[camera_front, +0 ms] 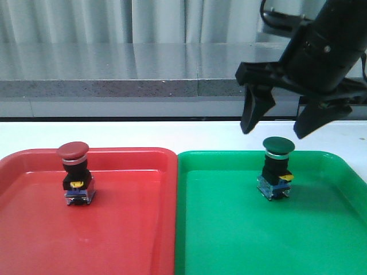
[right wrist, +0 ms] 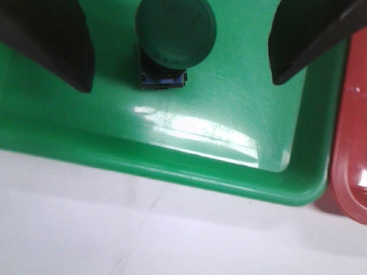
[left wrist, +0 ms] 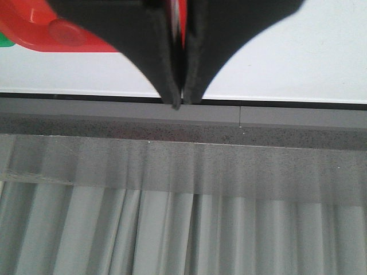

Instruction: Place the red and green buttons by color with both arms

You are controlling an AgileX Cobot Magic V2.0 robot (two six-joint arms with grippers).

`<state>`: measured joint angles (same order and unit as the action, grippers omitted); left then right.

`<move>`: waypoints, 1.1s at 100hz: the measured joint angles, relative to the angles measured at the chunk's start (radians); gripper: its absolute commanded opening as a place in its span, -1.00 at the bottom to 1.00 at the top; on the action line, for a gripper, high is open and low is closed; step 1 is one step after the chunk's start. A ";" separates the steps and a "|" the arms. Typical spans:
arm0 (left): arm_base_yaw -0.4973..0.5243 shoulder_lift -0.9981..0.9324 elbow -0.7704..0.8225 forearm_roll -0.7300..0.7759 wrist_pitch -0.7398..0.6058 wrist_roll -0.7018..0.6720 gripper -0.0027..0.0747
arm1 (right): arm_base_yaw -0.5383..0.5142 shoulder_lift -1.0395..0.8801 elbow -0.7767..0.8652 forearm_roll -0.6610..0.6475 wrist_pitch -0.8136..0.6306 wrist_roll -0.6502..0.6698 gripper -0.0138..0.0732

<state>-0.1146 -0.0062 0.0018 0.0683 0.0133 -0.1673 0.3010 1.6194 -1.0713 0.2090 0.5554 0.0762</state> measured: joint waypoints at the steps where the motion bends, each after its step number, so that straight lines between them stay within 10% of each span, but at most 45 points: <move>1: 0.000 0.000 0.000 0.000 0.000 0.000 -0.98 | 0.000 -0.005 0.000 -0.003 0.000 0.000 0.73; 110: 0.000 0.000 0.000 0.000 0.000 0.000 -0.98 | -0.229 -1.050 0.419 -0.233 -0.014 0.000 0.53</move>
<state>-0.1146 -0.0062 0.0018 0.0683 0.0133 -0.1673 0.0723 0.5691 -0.6525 -0.0236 0.5409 0.0762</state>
